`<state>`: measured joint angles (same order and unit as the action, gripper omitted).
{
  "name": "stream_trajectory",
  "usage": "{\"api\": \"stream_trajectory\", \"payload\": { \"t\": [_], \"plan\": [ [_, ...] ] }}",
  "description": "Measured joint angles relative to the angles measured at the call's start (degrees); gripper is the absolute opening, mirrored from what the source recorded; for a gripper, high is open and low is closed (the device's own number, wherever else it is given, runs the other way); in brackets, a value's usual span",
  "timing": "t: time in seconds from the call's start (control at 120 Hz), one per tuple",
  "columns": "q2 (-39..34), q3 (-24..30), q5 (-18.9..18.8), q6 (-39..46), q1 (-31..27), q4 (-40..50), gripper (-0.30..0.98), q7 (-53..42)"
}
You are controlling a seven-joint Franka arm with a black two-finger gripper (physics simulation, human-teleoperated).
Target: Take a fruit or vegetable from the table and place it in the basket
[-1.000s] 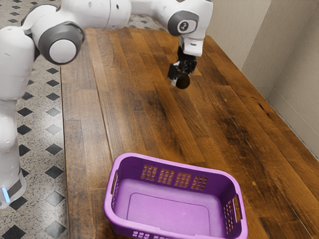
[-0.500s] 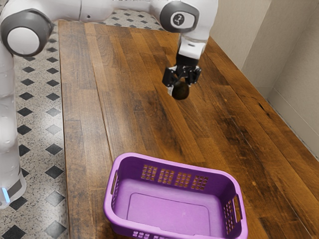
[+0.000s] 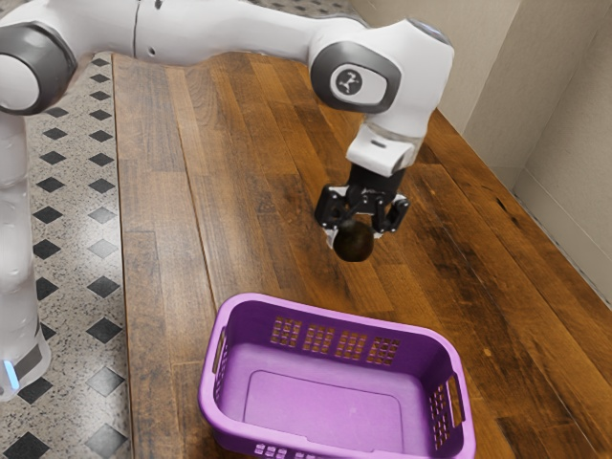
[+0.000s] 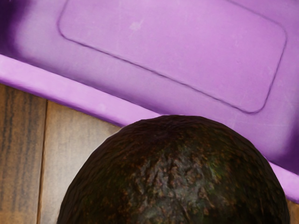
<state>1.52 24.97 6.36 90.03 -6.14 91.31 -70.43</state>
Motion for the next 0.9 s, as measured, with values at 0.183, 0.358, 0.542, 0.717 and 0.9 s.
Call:
{"api": "stream_trajectory", "payload": {
  "t": [0.183, 0.358, 0.542, 0.717, 0.9],
  "plan": [
    [0.1, 5.88, 0.47, 1.04, 0.56, 1.34, 0.24, 1.2],
    [0.9, 10.34, 0.86, 3.39, 1.11, 4.24, 0.24, 2.46],
    [3.04, 12.36, 1.18, 6.23, 0.82, 6.88, 0.25, 3.61],
    [5.68, 12.87, 1.2, 8.79, 0.97, 8.25, 0.3, 4.45],
    [7.11, 12.82, 1.47, 9.56, 1.51, 8.28, 0.58, 5.19]
  ]
}}
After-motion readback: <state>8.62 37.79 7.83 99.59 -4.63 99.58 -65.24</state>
